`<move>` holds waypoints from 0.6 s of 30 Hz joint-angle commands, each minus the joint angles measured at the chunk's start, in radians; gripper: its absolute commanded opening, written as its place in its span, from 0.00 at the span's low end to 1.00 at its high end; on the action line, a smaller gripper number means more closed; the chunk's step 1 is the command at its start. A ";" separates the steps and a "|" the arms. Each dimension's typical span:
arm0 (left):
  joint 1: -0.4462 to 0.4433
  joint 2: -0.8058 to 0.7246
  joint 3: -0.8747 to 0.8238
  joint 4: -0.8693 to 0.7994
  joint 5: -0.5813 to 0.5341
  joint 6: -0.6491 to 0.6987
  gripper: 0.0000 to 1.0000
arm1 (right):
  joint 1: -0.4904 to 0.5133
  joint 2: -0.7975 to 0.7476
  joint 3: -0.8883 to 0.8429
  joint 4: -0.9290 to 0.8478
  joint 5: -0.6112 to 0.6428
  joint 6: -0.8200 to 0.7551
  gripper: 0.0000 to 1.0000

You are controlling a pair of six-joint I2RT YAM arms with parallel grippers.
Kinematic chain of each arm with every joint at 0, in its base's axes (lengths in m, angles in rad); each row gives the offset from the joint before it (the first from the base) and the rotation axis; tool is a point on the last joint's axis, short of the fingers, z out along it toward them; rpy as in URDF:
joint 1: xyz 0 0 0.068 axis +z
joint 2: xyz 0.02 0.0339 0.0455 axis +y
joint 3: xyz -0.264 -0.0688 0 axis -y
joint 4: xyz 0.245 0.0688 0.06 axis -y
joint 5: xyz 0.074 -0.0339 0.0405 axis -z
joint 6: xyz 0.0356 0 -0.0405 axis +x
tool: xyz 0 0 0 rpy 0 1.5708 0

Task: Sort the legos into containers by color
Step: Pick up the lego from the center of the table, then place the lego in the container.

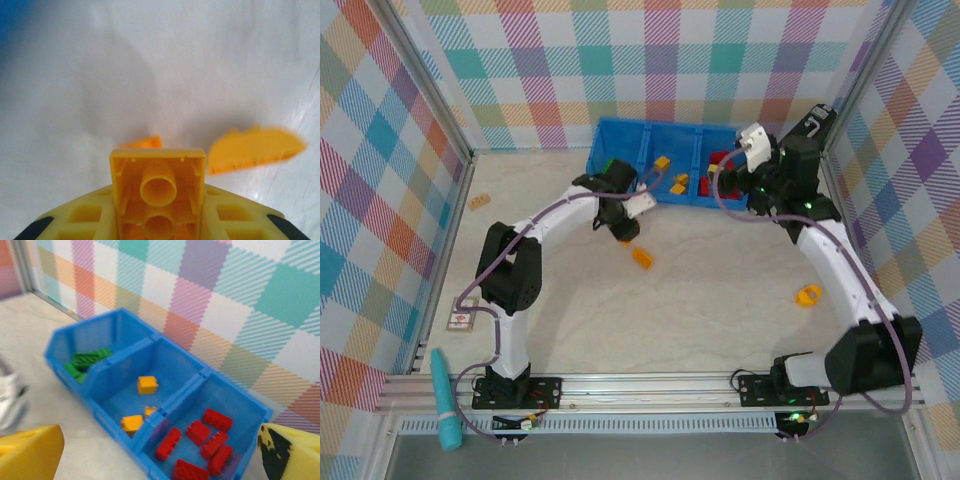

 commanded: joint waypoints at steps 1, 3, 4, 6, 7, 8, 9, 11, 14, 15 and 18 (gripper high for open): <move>-0.004 0.010 0.135 0.055 -0.002 -0.036 0.19 | 0.013 -0.059 -0.051 -0.043 -0.139 0.079 0.99; -0.004 0.030 0.170 0.164 -0.038 -0.070 0.20 | 0.028 -0.081 -0.054 -0.101 -0.170 0.142 0.99; -0.004 0.038 0.182 0.208 -0.049 -0.080 0.20 | 0.037 -0.095 -0.064 -0.113 -0.180 0.162 0.99; -0.004 0.074 0.233 0.273 -0.064 -0.099 0.21 | 0.078 -0.139 -0.125 -0.108 -0.192 0.140 0.99; -0.004 0.095 0.265 0.284 -0.073 -0.103 0.21 | 0.104 -0.165 -0.161 -0.097 -0.177 0.125 0.99; -0.004 0.122 0.301 0.295 -0.087 -0.105 0.22 | 0.137 -0.192 -0.192 -0.095 -0.157 0.103 0.99; -0.004 0.149 0.337 0.301 -0.104 -0.106 0.22 | 0.168 -0.220 -0.220 -0.093 -0.139 0.092 0.99; -0.004 0.199 0.394 0.315 -0.124 -0.112 0.22 | 0.210 -0.255 -0.258 -0.109 -0.142 0.071 0.99; -0.004 0.259 0.446 0.364 -0.139 -0.128 0.22 | 0.296 -0.301 -0.340 -0.121 -0.130 0.009 0.99; -0.004 0.280 0.461 0.383 -0.143 -0.135 0.23 | 0.337 -0.323 -0.383 -0.095 -0.083 0.003 0.99; -0.004 0.356 0.525 0.399 -0.146 -0.149 0.24 | 0.416 -0.352 -0.473 -0.055 -0.009 0.011 0.99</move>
